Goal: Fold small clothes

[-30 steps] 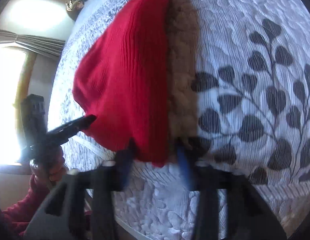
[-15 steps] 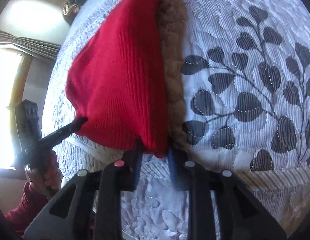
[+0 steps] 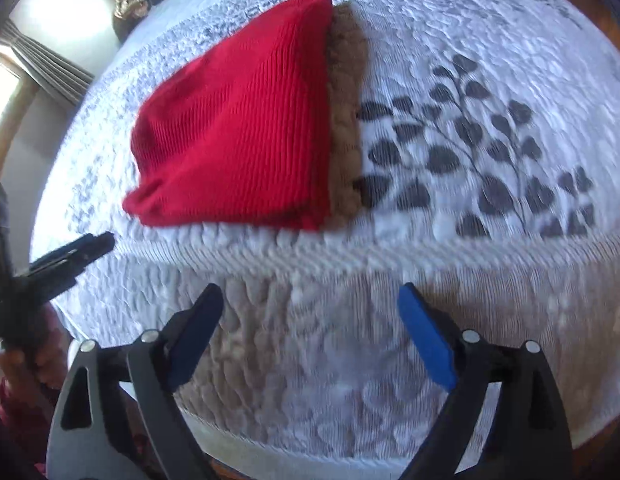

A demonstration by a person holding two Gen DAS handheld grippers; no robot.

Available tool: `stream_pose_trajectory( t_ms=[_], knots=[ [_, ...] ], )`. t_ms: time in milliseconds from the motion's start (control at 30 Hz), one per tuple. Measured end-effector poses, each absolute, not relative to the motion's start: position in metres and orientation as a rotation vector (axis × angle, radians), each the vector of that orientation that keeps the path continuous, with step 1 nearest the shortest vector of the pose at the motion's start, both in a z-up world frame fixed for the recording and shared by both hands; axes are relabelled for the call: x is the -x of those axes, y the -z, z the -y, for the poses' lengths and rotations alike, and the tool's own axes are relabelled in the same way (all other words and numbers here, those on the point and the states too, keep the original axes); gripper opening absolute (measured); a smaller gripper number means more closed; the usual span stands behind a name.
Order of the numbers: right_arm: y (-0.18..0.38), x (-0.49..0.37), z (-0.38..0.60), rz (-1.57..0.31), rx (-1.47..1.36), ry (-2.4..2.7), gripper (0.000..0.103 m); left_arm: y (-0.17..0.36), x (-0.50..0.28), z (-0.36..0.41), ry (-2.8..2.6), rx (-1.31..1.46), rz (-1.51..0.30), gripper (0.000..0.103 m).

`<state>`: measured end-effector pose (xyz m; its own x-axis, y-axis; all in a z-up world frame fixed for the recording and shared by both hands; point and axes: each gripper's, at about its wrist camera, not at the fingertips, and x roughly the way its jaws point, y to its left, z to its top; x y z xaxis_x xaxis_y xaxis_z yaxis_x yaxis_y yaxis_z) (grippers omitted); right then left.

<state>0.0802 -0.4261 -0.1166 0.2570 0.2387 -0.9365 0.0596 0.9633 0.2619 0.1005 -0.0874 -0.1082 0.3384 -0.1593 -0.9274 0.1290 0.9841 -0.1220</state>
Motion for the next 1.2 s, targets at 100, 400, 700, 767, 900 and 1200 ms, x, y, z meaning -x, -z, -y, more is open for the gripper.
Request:
stream_pose_trajectory(
  t_ms=[100,400,700,767,900,1200],
  knots=[
    [0.122,-0.065,0.421,-1.339,-0.265,-0.1,0.09,0.111,-0.084,0.087,0.171,0.036,-1.225,0.073],
    [0.122,-0.044,0.4,-1.355,-0.252,-0.056,0.091,0.096,-0.047,0.089,0.176,0.008,-1.188,0.073],
    [0.09,-0.049,0.396,-1.295,-0.213,-0.021,0.091,0.058,-0.041,0.097,0.187,-0.013,-1.107,0.073],
    [0.082,-0.05,0.396,-1.279,-0.21,-0.016,0.092,0.05,-0.039,0.099,0.189,-0.018,-1.093,0.073],
    [0.07,-0.051,0.394,-1.26,-0.199,-0.011,0.092,0.037,-0.038,0.103,0.19,-0.037,-1.068,0.074],
    [0.05,-0.051,0.387,-1.222,-0.18,0.003,0.093,0.013,-0.038,0.106,0.169,-0.065,-1.022,0.084]
  ],
)
